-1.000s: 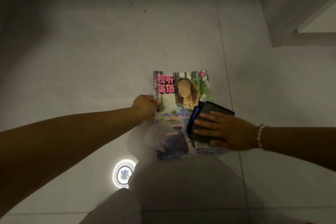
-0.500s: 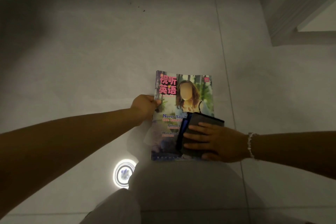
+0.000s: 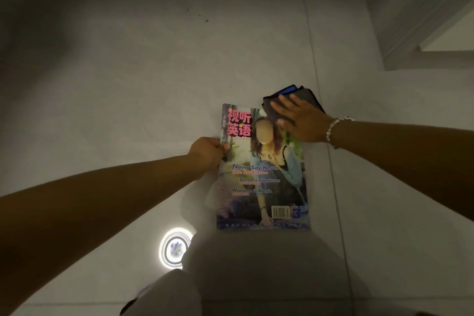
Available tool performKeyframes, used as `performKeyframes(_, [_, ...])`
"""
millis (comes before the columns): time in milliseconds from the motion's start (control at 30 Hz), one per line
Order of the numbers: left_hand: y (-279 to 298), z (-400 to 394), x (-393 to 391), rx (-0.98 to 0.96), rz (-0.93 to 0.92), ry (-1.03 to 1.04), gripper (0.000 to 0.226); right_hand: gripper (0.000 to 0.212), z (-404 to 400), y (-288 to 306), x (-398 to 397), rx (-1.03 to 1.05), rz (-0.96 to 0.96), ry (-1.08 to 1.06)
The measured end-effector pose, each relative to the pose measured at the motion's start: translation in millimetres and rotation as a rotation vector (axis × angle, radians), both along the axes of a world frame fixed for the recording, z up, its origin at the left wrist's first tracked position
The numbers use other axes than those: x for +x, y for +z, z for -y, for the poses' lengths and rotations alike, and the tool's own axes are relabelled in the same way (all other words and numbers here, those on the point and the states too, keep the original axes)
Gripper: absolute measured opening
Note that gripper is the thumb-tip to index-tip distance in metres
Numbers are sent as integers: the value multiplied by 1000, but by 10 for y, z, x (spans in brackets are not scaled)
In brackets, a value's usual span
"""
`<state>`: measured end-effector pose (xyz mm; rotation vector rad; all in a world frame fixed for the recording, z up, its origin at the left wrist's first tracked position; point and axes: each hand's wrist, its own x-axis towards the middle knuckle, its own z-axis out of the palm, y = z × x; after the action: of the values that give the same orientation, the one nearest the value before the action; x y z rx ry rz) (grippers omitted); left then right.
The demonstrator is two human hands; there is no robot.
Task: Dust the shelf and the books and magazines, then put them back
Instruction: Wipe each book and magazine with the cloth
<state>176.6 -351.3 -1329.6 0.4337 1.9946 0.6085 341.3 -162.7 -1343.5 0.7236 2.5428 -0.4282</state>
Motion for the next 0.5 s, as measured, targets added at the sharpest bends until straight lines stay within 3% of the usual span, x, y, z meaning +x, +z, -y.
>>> performKeyframes(133, [75, 44, 0, 22, 119, 88, 30, 48, 139, 111, 13, -209, -231, -264])
performKeyframes(234, [171, 65, -13, 95, 139, 110, 21, 42, 354, 338, 31, -239, -444, -396])
performKeyframes(500, [646, -88, 136, 344, 218, 103, 25, 45, 799, 804, -212, -494, -513, -600])
